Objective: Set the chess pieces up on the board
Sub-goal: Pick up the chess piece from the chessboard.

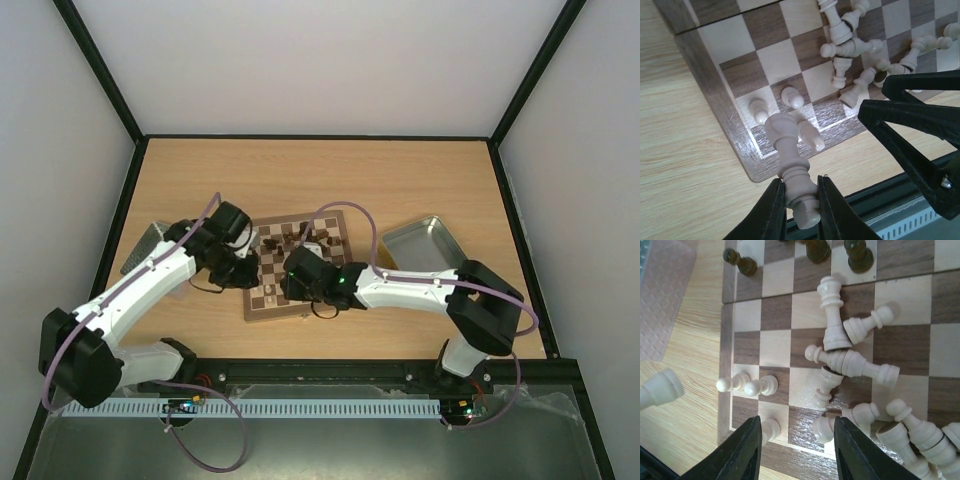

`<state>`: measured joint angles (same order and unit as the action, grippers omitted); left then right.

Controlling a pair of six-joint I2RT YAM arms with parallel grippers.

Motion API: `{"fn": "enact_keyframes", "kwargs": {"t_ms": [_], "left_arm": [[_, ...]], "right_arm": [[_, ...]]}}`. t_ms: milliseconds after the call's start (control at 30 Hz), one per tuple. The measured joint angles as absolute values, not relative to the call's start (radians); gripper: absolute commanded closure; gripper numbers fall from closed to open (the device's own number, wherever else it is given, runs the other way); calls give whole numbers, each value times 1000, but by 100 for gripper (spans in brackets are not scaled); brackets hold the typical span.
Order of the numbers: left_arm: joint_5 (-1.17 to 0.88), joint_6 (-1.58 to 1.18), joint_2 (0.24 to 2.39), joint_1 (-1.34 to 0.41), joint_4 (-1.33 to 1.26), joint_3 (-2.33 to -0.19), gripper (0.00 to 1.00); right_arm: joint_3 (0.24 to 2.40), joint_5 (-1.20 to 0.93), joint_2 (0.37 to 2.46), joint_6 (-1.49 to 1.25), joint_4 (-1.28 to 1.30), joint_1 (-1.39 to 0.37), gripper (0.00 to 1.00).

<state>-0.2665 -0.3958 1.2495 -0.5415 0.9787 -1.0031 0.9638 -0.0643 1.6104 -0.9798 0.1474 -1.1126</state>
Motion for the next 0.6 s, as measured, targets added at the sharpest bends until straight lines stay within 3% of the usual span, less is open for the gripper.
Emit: {"fn": "enact_keyframes", "kwargs": {"t_ms": [600], "left_arm": [[-297, -366, 1123, -470, 954, -915, 87]], "right_arm": [[1126, 91, 1785, -992, 400, -1187, 67]]}}
